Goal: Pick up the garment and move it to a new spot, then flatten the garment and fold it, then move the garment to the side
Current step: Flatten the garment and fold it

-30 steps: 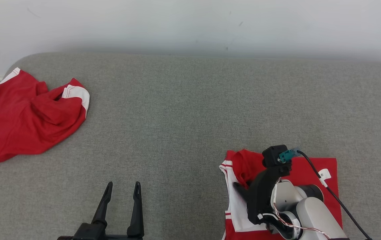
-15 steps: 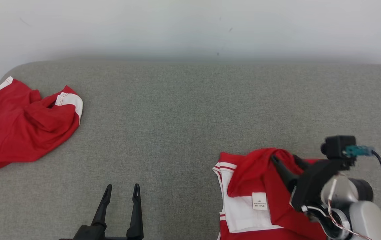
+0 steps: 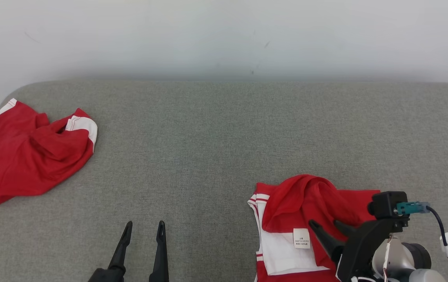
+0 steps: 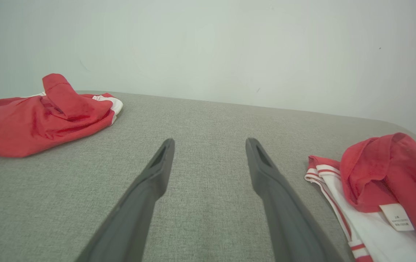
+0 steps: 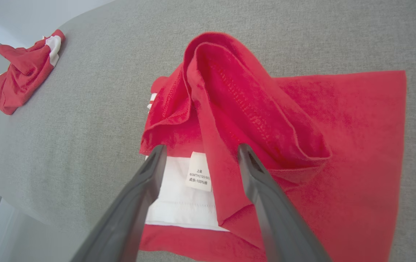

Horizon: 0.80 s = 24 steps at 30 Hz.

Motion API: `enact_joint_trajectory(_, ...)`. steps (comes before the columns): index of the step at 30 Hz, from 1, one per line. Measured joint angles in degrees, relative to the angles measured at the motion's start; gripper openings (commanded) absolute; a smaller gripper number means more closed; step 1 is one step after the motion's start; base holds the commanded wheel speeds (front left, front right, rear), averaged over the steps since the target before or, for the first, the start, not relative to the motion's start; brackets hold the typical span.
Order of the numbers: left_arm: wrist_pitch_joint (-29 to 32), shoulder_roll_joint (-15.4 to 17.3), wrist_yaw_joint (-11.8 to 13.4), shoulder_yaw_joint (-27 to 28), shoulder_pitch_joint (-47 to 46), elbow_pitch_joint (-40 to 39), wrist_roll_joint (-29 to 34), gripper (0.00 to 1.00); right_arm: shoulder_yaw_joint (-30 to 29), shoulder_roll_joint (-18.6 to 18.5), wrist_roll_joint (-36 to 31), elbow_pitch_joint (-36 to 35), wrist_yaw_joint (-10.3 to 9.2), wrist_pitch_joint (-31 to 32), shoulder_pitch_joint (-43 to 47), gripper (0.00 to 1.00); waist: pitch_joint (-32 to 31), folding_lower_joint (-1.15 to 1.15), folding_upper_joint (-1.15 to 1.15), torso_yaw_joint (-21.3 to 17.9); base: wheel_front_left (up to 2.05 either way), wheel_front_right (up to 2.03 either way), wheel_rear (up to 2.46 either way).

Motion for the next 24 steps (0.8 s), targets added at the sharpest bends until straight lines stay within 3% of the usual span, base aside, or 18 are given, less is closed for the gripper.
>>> enact_joint_trajectory(11,0.0,0.0,0.0,0.2,0.5,0.1,0.0,1.0,4.4,0.6,3.9,-6.2,0.0,1.5,1.1,1.0,-0.8,0.0,0.0,-0.1,0.0,0.0,0.0)
enact_joint_trajectory(17,0.0,0.0,0.0,0.4,0.5,-0.2,0.0,1.0,-4.7,-0.4,-3.5,-7.4,0.0,-4.5,0.3,1.0,-0.8,0.0,0.0,-0.4,0.0,0.0,0.0)
enact_joint_trajectory(18,0.0,0.0,0.0,0.5,0.5,-0.4,0.0,1.0,-7.9,-1.0,-6.8,-5.5,0.0,-7.0,0.0,1.0,-0.7,0.0,0.0,-0.4,0.0,0.0,0.0)
enact_joint_trajectory(22,0.0,0.0,0.0,0.4,0.3,-0.7,0.1,1.0,-10.9,-2.4,-12.1,0.1,0.0,-12.9,-0.2,1.0,-0.1,0.0,0.0,-0.3,0.0,0.0,0.0)
enact_joint_trajectory(23,0.0,0.0,0.0,0.3,0.2,-0.9,0.1,1.0,-11.2,-3.0,-13.1,1.8,0.0,-14.6,-0.3,0.51,0.0,0.0,0.0,-0.3,0.0,0.0,0.0)
enact_joint_trajectory(24,0.0,0.0,0.0,0.3,0.1,-1.0,0.1,1.0,-11.3,-3.4,-13.7,3.5,0.0,-16.3,-0.4,0.12,0.2,0.0,0.0,-0.3,0.0,0.0,0.0)
